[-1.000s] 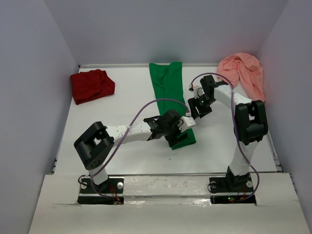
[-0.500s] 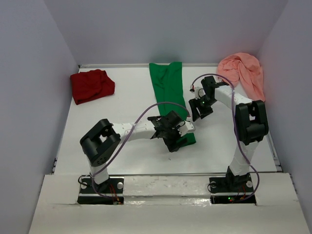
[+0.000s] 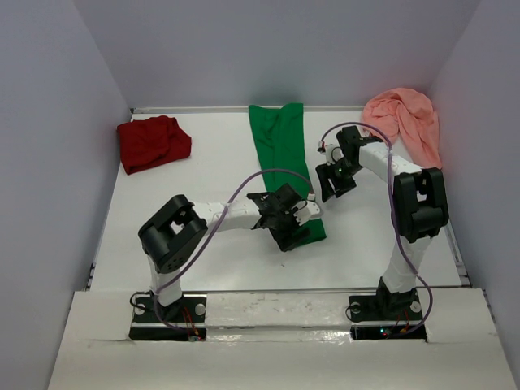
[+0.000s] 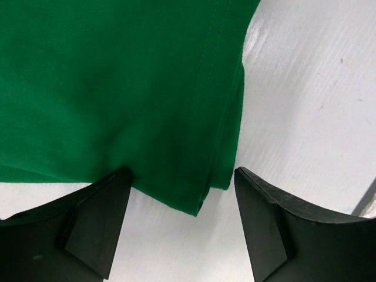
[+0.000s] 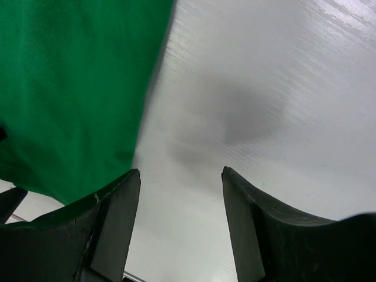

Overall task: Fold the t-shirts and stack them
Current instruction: Grab the bottom of the folded rectangular tshirt with both arms, then fold the folded rectangular tshirt in 1/3 of the way

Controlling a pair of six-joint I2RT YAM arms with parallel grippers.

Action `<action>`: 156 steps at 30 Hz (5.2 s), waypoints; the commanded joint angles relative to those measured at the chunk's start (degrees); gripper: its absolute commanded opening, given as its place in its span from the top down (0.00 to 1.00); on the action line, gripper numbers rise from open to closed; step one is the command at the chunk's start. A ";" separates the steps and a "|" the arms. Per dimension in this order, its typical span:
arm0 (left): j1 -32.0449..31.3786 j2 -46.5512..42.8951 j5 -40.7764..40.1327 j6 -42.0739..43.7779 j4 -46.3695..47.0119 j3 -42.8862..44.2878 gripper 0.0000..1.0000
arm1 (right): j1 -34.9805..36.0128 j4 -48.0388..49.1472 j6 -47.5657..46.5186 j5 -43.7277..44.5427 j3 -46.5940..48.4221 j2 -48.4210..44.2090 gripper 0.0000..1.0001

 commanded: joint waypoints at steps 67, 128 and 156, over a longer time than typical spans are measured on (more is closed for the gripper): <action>1.28 5.66 5.85 -2.87 0.77 0.24 1.00 | -1.60 -2.79 -9.70 -13.32 -14.49 -12.98 0.33; 10.24 -9.19 1.98 -4.10 3.41 -0.90 1.00 | 3.50 -0.14 -3.90 -12.01 -10.56 -11.32 1.00; 18.77 -9.91 2.08 -0.85 4.90 1.38 1.00 | 3.50 0.83 -1.97 -15.36 21.08 9.85 1.00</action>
